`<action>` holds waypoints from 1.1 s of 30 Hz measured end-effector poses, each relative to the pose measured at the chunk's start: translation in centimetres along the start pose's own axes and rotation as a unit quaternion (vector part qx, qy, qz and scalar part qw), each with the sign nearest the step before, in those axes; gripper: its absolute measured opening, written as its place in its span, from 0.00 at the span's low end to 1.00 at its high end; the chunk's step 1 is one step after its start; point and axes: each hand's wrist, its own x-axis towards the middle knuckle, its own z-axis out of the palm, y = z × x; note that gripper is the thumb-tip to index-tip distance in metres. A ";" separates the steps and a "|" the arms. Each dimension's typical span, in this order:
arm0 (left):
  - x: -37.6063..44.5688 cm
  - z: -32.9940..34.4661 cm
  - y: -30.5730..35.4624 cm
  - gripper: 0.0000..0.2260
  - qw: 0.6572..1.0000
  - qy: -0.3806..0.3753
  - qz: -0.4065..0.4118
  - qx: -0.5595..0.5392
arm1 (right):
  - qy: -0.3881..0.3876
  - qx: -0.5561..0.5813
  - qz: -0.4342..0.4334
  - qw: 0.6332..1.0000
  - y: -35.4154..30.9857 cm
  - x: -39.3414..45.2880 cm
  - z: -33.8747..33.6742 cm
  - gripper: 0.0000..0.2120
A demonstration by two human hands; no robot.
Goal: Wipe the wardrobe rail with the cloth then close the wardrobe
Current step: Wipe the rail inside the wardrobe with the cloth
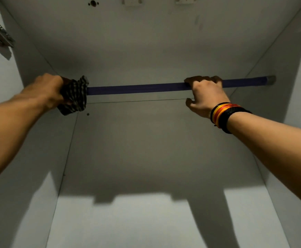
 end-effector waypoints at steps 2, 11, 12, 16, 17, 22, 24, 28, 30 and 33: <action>-0.5 0.2 1.7 0.14 0.999 0.028 0.022 0.010 | 0.001 0.014 0.009 1.000 0.3 -0.2 -0.2 0.16; -1.0 -0.5 23.0 0.12 0.976 0.057 0.194 -0.086 | 0.056 0.068 0.040 0.995 0.1 -0.5 0.5 0.14; -0.7 -0.4 25.3 0.11 0.977 0.050 0.186 -0.089 | 0.051 0.072 0.037 0.995 0.2 -0.5 0.2 0.10; 0.2 0.0 28.1 0.13 0.981 0.033 0.174 -0.082 | 0.027 0.154 0.058 0.986 1.1 -0.7 -0.7 0.11; 0.4 -0.1 27.6 0.14 0.980 0.027 0.175 -0.092 | 0.047 0.192 0.069 0.978 1.1 -0.8 -1.0 0.14; -0.1 0.3 24.7 0.17 0.984 0.024 0.121 -0.128 | 0.073 0.129 -0.051 0.988 -2.1 -0.8 -2.4 0.18; -0.2 1.1 23.5 0.18 0.987 0.029 0.091 -0.126 | 0.031 0.066 -0.057 0.996 -3.4 -0.2 -1.9 0.15; -0.8 1.2 21.8 0.25 0.989 0.002 0.105 -0.103 | 0.017 0.047 -0.043 0.998 -4.7 0.8 -0.6 0.23; -0.8 0.7 21.8 0.26 0.990 -0.016 0.122 -0.065 | 0.025 -0.002 -0.061 0.998 -4.7 1.5 -0.1 0.25; -0.5 0.1 21.8 0.18 0.991 -0.012 0.130 -0.040 | 0.013 -0.035 -0.082 0.996 -4.0 2.5 -0.1 0.25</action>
